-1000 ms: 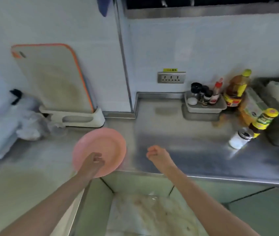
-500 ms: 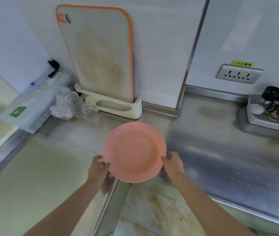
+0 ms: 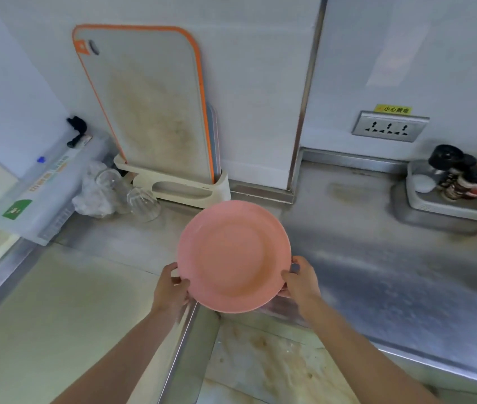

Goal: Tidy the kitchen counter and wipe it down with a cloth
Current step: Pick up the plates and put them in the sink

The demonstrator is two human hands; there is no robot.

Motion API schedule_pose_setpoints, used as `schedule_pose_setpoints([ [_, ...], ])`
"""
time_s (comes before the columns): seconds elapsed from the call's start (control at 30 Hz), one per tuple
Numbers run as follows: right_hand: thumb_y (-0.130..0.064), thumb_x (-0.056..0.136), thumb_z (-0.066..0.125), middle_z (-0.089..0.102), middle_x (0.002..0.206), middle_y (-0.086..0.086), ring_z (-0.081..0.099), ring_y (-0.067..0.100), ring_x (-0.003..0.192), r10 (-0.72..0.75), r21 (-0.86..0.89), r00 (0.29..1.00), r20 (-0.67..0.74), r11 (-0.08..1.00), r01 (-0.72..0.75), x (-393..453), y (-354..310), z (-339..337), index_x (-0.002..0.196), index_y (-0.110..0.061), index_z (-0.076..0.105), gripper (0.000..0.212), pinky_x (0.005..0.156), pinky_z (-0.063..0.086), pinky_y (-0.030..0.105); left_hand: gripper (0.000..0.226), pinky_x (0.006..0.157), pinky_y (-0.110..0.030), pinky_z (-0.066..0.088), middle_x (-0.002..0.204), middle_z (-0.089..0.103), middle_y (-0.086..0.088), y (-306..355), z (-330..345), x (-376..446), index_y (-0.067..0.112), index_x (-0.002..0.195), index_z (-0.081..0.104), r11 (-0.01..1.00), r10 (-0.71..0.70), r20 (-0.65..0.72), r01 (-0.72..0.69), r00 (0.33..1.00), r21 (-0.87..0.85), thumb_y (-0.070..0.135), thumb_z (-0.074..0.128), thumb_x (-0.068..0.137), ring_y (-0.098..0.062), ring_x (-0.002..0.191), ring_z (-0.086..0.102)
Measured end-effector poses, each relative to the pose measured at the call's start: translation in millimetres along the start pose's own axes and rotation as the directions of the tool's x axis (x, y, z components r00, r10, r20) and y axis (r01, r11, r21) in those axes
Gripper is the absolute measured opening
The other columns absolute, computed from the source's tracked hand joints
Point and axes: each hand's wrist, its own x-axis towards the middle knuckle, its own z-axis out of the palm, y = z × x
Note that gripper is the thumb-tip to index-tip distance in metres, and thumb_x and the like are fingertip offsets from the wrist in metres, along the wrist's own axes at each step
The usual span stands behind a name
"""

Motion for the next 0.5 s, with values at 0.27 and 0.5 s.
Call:
schedule_pose_setpoints([
  [0.27, 0.009, 0.087, 0.041, 0.061, 0.101, 0.018, 0.065, 0.028, 0.063, -0.005, 0.256, 0.975, -0.221, 0.965, 0.063, -37.9, -4.0, -87.2, 0.112, -0.007, 0.049, 0.031, 0.050, 0.058, 0.033, 0.038, 0.063, -0.027, 0.049, 0.093, 0.064, -0.010, 55.8, 64.9, -59.8, 0.021, 0.121, 0.039, 0.969, 0.241, 0.264, -0.215, 0.934, -0.125, 0.014, 0.056, 0.088, -0.018, 0.081, 0.061],
  [0.5, 0.007, 0.088, 0.042, 0.065, 0.098, 0.023, 0.069, 0.030, 0.066, 0.051, 0.394, 0.892, -0.449, 0.907, 0.146, -93.9, 23.7, -207.2, 0.111, -0.008, 0.048, 0.028, 0.054, 0.059, 0.036, 0.042, 0.065, -0.030, 0.053, 0.094, 0.064, -0.016, 85.7, 164.9, -125.5, 0.017, 0.127, 0.039, 0.931, 0.352, 0.524, -0.350, 0.775, -0.108, 0.006, 0.051, 0.089, -0.030, 0.087, 0.063],
])
